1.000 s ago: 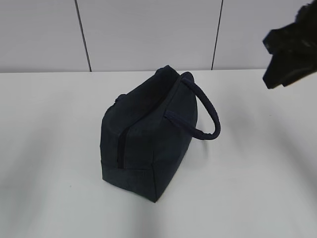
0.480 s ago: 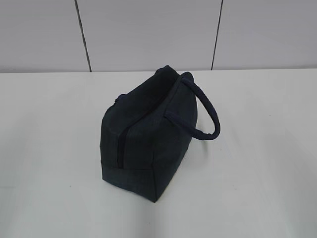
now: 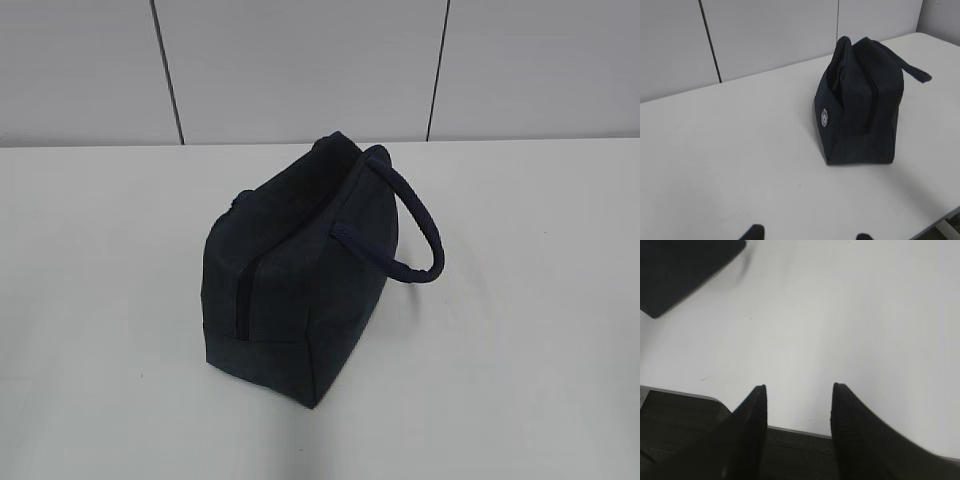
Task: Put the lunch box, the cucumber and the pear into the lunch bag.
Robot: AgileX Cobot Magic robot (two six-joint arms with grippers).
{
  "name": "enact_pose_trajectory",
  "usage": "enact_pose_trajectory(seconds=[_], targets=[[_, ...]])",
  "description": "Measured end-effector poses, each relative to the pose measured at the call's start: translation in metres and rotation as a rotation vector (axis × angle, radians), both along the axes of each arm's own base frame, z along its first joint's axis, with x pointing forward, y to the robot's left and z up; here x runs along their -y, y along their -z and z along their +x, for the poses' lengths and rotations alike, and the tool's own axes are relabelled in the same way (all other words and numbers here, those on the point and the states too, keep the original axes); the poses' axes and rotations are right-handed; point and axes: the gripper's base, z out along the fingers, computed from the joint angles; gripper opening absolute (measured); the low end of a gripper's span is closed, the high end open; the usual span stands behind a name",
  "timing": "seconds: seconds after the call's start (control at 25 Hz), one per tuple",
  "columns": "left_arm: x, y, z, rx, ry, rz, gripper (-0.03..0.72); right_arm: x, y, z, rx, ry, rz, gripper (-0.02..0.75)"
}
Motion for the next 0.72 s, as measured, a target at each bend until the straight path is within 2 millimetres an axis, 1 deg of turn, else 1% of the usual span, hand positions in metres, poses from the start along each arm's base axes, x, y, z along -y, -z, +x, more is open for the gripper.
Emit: enact_pose_trajectory(seconds=[0.2, 0.48, 0.72], targets=[[-0.0007, 0.0004, -0.0013, 0.005, -0.001, 0.0, 0.333, -0.0013, 0.0039, 0.0088, 0.048, 0.0, 0.004, 0.339], [-0.0009, 0.0004, -0.0012, 0.006, -0.003, 0.002, 0.333, 0.0071, 0.0026, 0.0104, 0.073, 0.056, -0.08, 0.34], [-0.0009, 0.0004, -0.0012, 0.006, -0.003, 0.002, 0.329, 0.0076, 0.0024, 0.0105, 0.076, 0.06, -0.085, 0.34]])
